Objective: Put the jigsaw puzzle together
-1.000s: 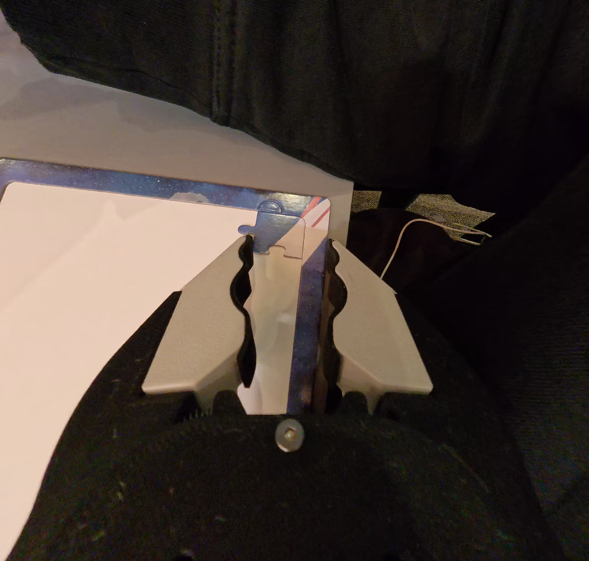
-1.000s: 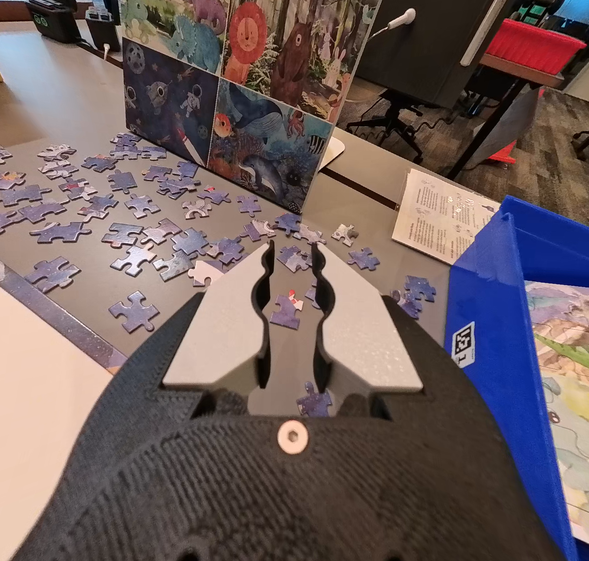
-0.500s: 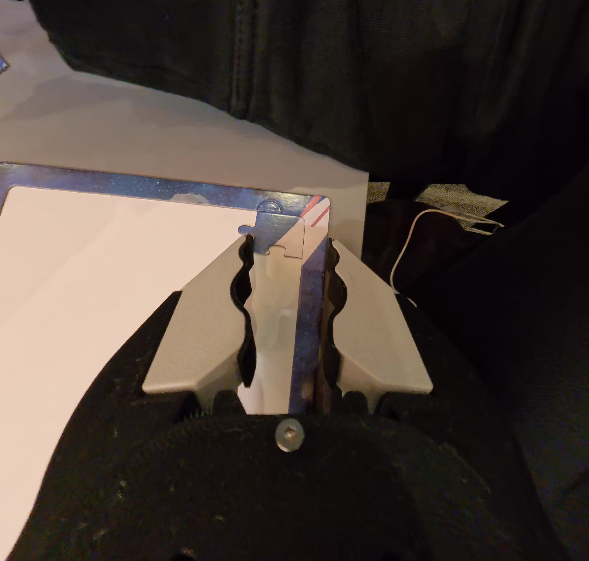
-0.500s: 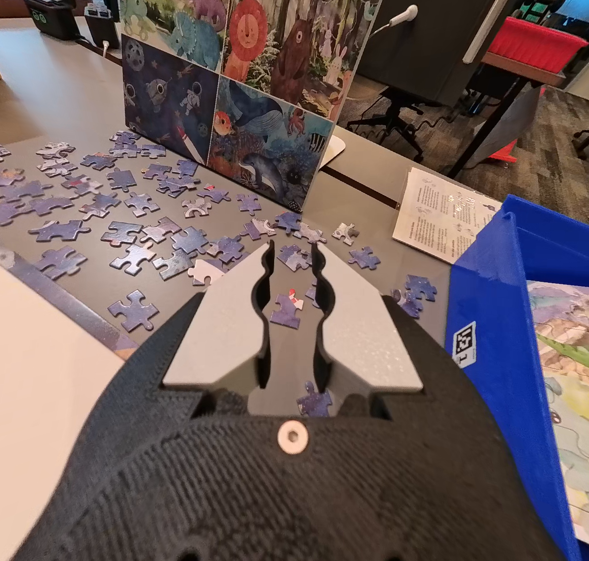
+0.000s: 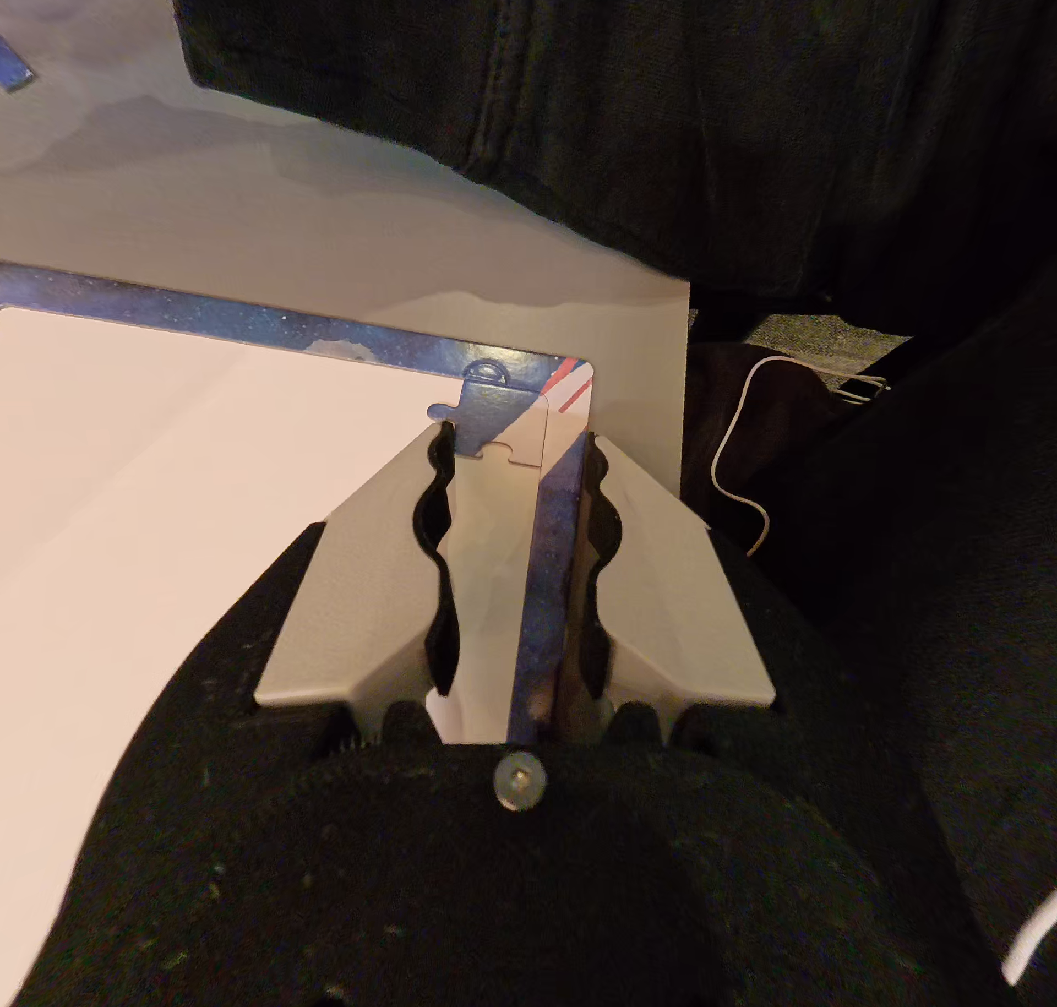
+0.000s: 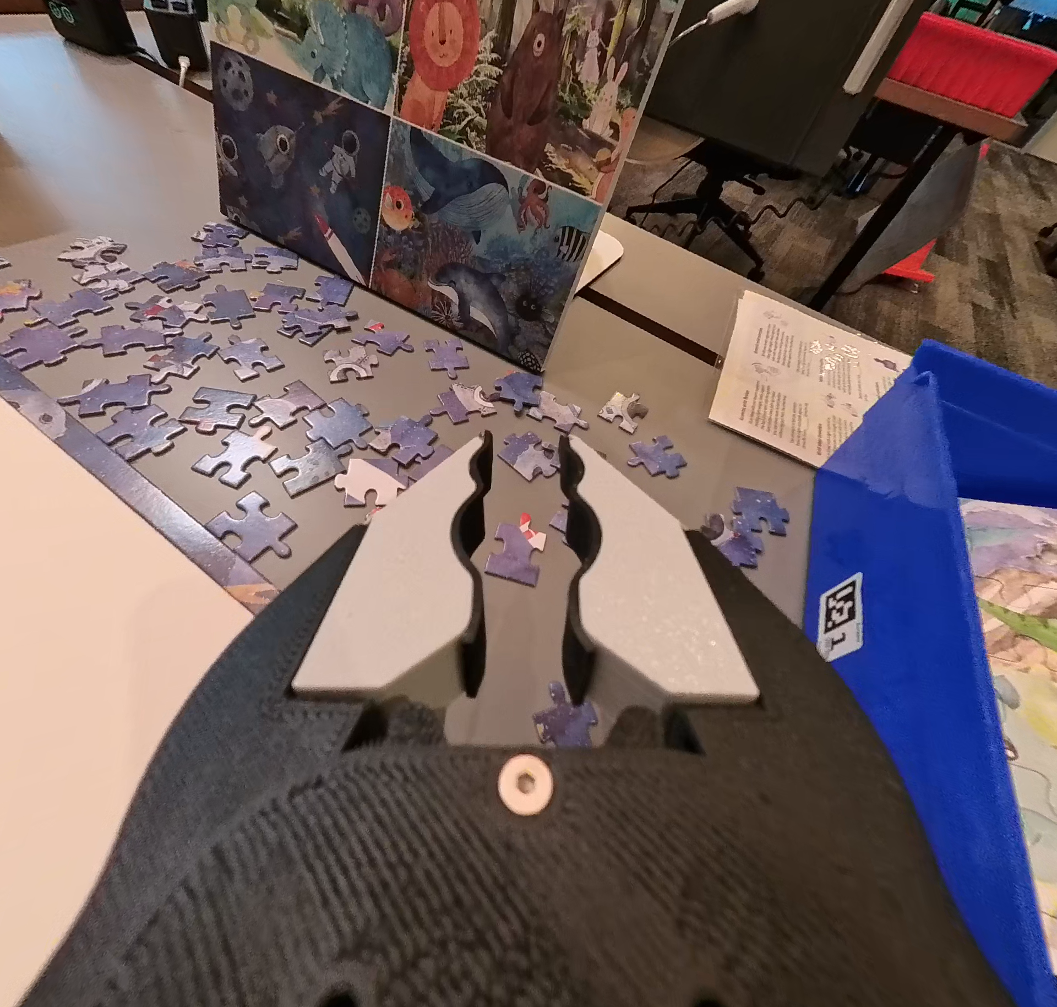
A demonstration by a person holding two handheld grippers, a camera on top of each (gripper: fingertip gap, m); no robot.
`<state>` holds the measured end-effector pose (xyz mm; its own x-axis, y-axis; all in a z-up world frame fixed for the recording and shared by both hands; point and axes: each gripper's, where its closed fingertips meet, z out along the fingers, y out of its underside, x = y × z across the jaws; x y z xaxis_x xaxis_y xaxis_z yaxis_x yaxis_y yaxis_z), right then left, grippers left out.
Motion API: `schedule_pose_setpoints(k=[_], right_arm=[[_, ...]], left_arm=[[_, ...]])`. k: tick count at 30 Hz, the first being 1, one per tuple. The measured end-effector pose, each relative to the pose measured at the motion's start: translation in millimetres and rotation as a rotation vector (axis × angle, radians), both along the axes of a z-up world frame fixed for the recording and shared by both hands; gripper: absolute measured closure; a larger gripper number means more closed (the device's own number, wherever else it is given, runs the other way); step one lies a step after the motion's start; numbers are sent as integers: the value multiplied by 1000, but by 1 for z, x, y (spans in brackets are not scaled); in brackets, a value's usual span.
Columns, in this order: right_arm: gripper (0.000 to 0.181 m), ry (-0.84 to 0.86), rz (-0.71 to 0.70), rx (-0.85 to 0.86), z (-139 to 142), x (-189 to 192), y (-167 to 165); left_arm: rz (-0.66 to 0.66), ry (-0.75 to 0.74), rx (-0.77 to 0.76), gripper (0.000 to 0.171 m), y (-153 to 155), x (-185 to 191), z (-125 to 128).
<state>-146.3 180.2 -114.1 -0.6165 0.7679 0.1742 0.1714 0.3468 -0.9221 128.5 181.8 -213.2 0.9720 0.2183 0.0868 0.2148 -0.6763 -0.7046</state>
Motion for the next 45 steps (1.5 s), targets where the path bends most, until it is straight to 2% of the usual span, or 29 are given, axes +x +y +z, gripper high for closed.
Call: schedule_pose_setpoints(k=[1,3,4,8,13,19,22,24,28,34,39,41,45], right_arm=[[160,-2,0,2,-1,0,0],[160,-6,-1,3,-3,-1,0],[159,-10,-1,3,-3,-1,0],[159,-20,-2,4,-6,-2,0],[160,-24,-5,8,-10,-4,0],[160,-35,7,-22,-14,-5,-2],[162,-24,18,-40,-13,-5,-4],[167,2,33,-69,-10,-4,-7],[169,-16,72,-137,-12,-2,-17],[158,-154,145,-166,-33,3,-30],[138,-232,409,-344,-12,33,-53],[137,-227,431,-322,-13,37,-54],[139,-188,375,-233,-19,31,-50]], left_arm=[[9,-6,7,125,0,0,1],[10,-20,24,106,-5,-2,6],[17,-26,52,104,-8,-5,13],[83,-82,194,104,-28,-24,41],[199,-35,268,102,-64,-75,64],[394,98,248,120,-117,-172,66],[513,200,267,134,-146,-204,62],[557,178,325,150,-158,-204,61],[607,225,307,154,-184,-211,63],[622,160,313,152,-194,-214,60],[625,149,332,152,-196,-214,62],[640,149,337,152,-199,-217,62],[700,173,335,153,-218,-226,64]])
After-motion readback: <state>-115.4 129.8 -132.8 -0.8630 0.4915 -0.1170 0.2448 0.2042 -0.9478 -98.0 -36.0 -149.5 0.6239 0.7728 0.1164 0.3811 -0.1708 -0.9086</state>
